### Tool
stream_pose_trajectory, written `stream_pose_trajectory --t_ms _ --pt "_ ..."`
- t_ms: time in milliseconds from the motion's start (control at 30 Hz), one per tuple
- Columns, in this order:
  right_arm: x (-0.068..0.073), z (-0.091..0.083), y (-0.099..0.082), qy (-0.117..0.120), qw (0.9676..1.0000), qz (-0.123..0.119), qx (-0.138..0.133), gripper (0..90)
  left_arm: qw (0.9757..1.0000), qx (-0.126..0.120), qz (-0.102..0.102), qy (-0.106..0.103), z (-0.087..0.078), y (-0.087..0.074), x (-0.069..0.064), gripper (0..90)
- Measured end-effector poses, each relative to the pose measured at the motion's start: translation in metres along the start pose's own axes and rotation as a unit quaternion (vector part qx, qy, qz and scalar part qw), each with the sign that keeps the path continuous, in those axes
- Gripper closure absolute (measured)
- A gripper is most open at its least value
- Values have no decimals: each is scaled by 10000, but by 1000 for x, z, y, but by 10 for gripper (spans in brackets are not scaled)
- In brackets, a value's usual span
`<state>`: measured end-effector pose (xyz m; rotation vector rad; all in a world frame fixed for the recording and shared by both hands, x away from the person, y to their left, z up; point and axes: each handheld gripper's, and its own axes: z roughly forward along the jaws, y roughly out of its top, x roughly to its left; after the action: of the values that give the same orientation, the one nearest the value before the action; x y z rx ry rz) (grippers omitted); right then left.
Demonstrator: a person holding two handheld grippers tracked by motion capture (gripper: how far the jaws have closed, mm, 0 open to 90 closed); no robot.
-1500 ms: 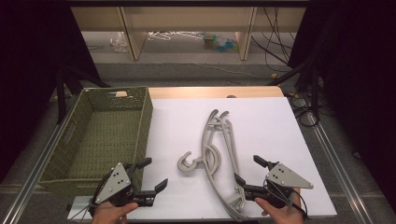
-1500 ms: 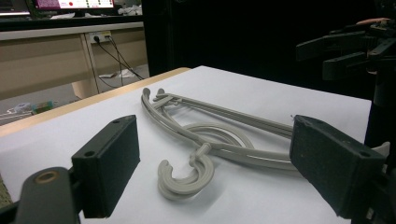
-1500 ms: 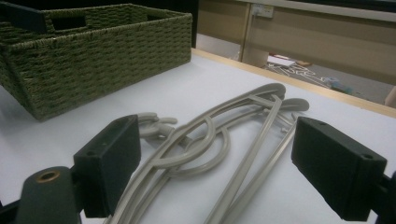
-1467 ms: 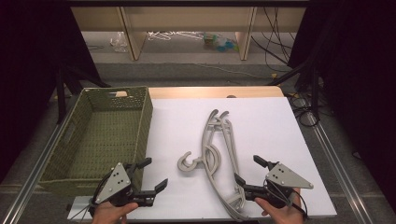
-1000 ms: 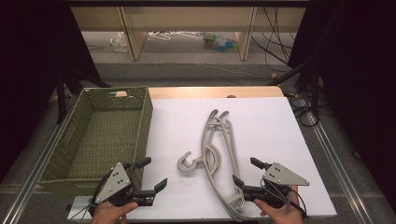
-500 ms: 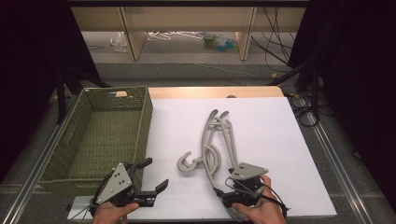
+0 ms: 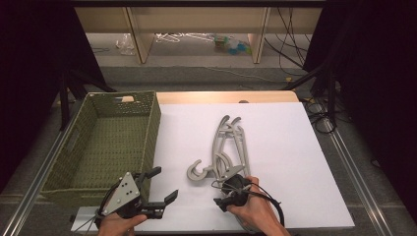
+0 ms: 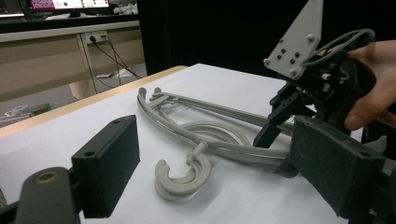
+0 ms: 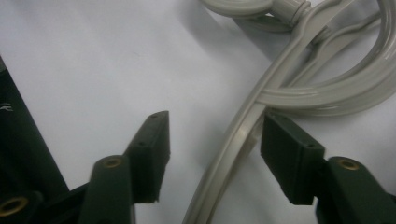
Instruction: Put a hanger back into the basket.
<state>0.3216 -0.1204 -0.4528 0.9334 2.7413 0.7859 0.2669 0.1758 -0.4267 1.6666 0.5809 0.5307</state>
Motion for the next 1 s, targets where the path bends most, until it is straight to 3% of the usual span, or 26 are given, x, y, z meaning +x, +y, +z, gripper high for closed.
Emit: stream_pose_trajectory --t_ms 200,333,367,400,533,633,833,900,1000 --pt "-5 8 3 69 9996 67 279 476 10000 1 -46 -22 1 0 -1 159" --pt "-8 10 3 80 9993 78 368 543 10000 -1 -91 -22 1 0 -2 159" --pt "-8 10 3 77 9992 98 390 567 10000 2 -19 -32 1 0 -2 159" --pt "-10 9 4 95 9992 140 359 607 10000 7 -27 -34 1 0 -2 159" --pt "-11 8 4 133 9990 182 377 628 10000 18 -11 -35 1 0 -2 159" --pt "-10 4 5 37 9988 146 464 670 10000 29 -9 -37 1 0 -2 159" --pt "-12 -2 4 71 9985 188 515 689 10000 19 -27 -40 1 0 -2 159" --pt "-14 -5 3 95 9984 291 474 695 10000 8 -35 -37 1 0 -2 159" --pt "-15 -14 4 162 9987 246 407 710 10000 -7 -30 -37 1 0 -2 159"
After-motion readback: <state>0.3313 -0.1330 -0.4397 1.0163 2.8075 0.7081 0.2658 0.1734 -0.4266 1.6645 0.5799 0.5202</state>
